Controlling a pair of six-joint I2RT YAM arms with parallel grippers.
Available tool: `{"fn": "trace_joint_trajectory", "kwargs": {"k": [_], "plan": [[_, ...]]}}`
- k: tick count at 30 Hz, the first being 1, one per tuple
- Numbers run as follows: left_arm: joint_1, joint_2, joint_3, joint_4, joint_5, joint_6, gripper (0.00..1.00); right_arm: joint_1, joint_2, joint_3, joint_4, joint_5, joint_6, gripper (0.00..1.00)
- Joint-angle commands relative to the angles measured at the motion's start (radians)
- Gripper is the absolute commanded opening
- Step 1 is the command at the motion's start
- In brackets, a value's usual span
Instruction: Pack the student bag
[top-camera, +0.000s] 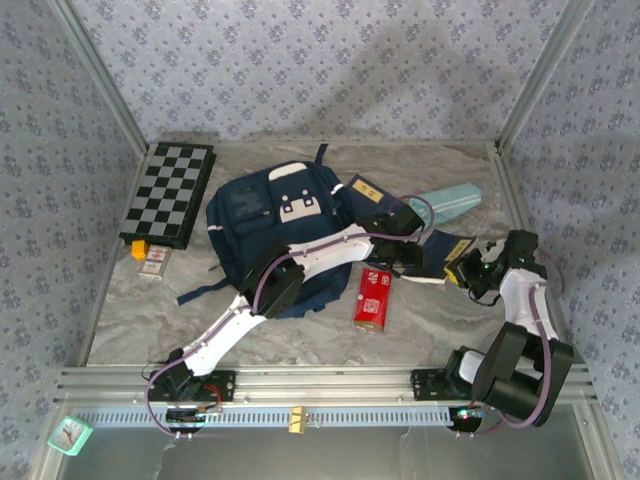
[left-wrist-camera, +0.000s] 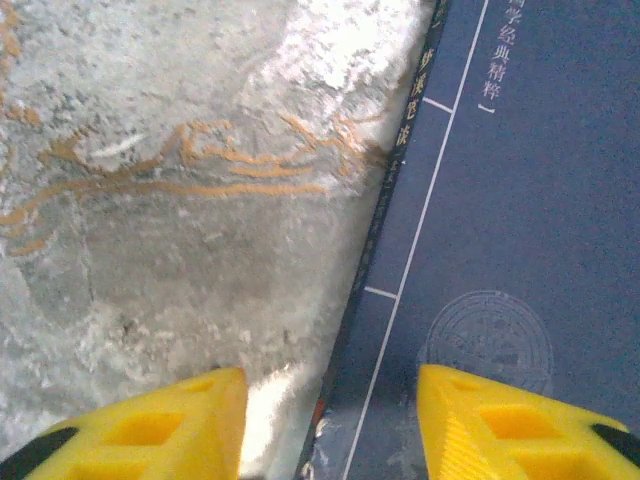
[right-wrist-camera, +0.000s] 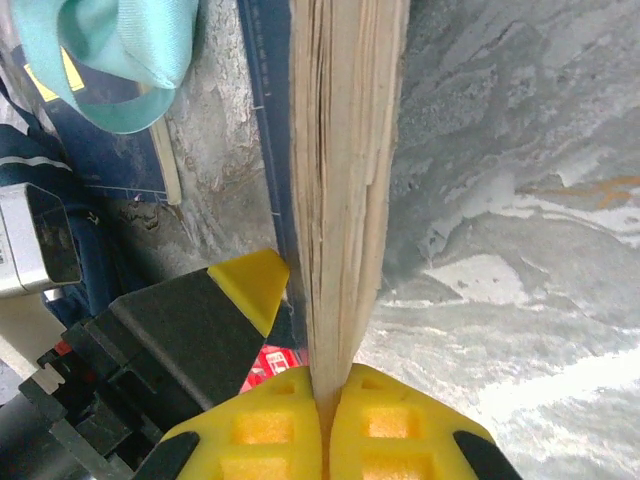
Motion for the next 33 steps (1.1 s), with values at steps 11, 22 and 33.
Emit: {"fn": "trace_joint_trajectory", "kwargs": {"k": [11, 22, 33], "plan": [[0.076, -0.494, -0.371, 0.098, -0.037, 0.040, 0.60, 0.070, -0.185, 0.232, -0.154, -0.001, 0.048, 0.01], [0.344, -0.991, -0.974, 0.448, 0.232, 0.011, 0.70, 0.426, -0.079, 0.371, 0.068, -0.092, 0.091, 0.03], [0.478, -1.140, -1.203, 0.675, 0.422, -0.047, 0.67, 0.704, 0.141, 0.453, 0.457, -0.186, 0.221, 0.03]]}}
